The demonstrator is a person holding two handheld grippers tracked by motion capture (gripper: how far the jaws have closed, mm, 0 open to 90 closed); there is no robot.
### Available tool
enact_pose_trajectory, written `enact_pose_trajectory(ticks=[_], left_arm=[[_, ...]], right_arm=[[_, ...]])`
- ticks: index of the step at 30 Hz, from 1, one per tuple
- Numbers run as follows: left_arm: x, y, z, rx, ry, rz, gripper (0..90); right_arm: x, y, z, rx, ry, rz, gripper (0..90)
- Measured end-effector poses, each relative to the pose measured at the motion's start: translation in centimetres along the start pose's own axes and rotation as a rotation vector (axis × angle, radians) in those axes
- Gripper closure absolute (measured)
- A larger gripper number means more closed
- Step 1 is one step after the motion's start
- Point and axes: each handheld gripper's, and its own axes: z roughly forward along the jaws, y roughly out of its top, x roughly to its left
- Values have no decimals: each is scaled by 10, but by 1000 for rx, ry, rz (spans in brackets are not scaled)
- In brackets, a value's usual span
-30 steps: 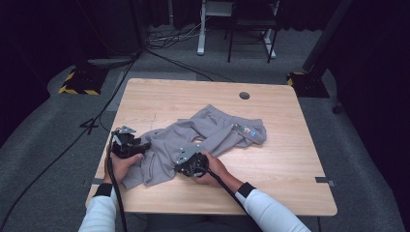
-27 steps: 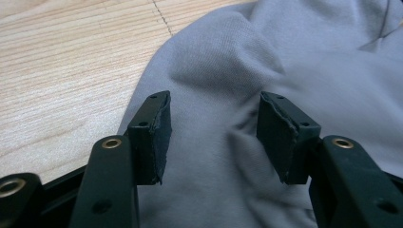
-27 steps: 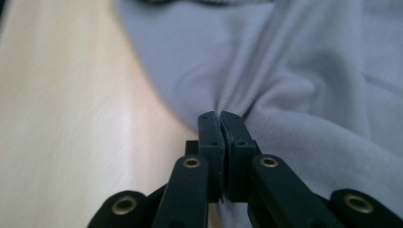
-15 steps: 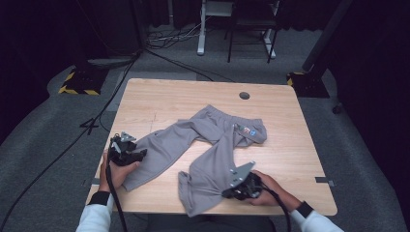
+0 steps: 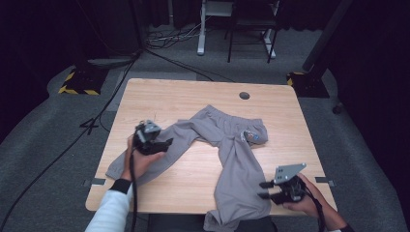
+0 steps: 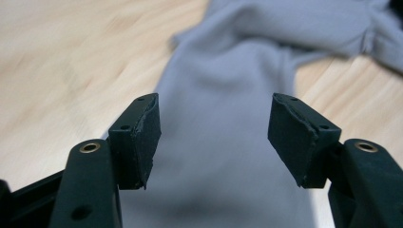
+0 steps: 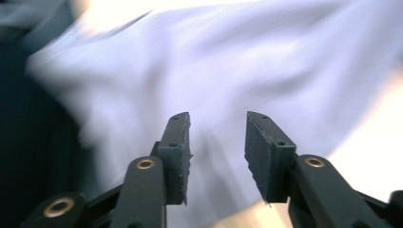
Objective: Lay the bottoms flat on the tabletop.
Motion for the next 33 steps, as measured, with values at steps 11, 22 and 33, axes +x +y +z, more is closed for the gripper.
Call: enact_pose_trajectory(ticks=[11, 22, 33], left_arm=[[-48, 72, 116, 29, -58, -23, 328], [-40, 65, 137, 123, 207, -41, 502], [40, 29, 90, 179, 339, -243, 516]], right_arm=[[-47, 28, 54, -50, -239, 169, 503], [-36, 28, 70, 26, -252, 109, 866], [-38, 19, 55, 68, -191, 134, 872]])
